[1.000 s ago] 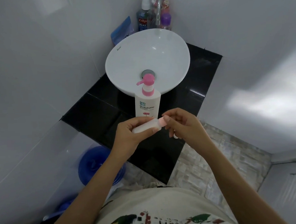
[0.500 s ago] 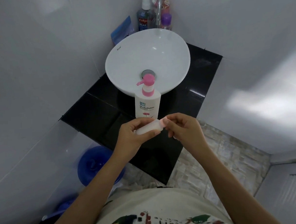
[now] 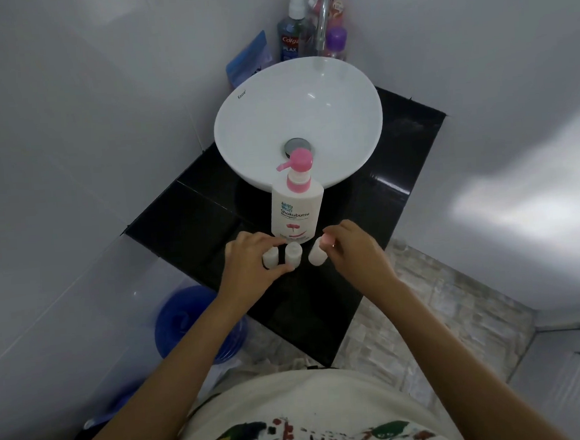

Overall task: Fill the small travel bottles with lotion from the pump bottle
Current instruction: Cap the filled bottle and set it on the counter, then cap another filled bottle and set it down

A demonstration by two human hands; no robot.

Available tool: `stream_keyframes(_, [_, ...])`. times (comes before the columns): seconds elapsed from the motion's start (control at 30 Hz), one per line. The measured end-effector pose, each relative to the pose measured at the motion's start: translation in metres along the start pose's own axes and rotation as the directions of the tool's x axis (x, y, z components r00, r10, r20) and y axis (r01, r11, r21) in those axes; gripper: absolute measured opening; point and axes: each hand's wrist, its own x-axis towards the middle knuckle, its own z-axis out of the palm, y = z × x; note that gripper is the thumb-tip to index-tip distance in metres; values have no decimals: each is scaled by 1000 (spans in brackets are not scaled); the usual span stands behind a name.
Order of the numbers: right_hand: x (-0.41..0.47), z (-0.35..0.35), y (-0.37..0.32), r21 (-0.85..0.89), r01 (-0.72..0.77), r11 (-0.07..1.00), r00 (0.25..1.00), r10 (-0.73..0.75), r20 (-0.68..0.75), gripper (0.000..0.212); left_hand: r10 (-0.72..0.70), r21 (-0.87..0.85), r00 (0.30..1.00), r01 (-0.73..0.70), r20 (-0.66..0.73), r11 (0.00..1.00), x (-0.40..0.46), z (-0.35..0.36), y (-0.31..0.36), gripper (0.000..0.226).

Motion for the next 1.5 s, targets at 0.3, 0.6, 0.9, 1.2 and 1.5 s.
stream_keyframes(0.3, [14, 25, 6, -181, 62, 982, 990, -37, 139, 27, 46, 240, 998, -57, 51, 969, 20, 21, -3, 43])
stream_keyframes(0.6, [11, 29, 13, -167, 35, 985, 995, -19, 100, 49, 59, 303, 994, -84, 92, 949, 27, 31, -1, 44])
stream_keyframes(0.9, [6, 16, 40, 29, -186, 982, 982, 187, -17, 41, 46, 259, 996, -63, 71, 964, 29, 25, 2, 32])
stream_keyframes(1.2, [22, 24, 72, -97, -357, 929, 923, 367, 116, 38, -71, -374, 996, 85, 51, 923, -4, -27, 22, 34])
stream_keyframes(1.5, [34, 48, 69, -223, -320, 921, 901, 369, 229, 21, -260, -737, 964, 218, 59, 639, -20, -44, 36, 41])
